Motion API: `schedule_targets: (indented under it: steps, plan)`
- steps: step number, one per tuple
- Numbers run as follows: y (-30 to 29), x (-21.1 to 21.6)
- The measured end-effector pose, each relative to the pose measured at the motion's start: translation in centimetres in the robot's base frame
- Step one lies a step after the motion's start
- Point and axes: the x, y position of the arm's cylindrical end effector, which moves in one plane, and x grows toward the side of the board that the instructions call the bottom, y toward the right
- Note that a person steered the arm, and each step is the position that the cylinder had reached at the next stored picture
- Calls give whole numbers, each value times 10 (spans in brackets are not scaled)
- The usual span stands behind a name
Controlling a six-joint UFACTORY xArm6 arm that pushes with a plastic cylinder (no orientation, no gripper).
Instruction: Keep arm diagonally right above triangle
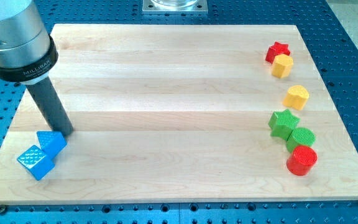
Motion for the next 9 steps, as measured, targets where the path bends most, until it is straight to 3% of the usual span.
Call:
schedule_targets:
  steps: [6, 9]
  plan:
    - [17, -20]
    - [66, -25]
